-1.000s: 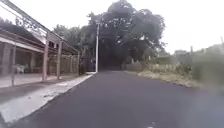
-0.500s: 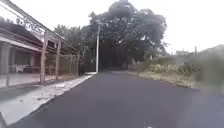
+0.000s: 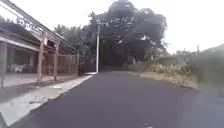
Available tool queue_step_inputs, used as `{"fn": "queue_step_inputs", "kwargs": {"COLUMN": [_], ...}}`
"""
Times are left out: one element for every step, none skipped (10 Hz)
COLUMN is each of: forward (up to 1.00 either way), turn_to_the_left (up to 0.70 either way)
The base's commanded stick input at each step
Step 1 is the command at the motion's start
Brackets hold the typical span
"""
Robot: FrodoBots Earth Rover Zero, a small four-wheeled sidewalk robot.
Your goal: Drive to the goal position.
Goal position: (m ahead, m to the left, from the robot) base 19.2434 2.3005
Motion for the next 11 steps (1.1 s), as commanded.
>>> {"fn": "queue_step_inputs", "kwargs": {"forward": [0.5,0.5,0.5,0.5,0.5,0.5,0.5,0.5,0.5,0.5,0.5], "turn_to_the_left": [-0.5,-0.5,-0.1,0.0,0.0,0.0,0.0,0.0,0.0,0.0,0.0]}}
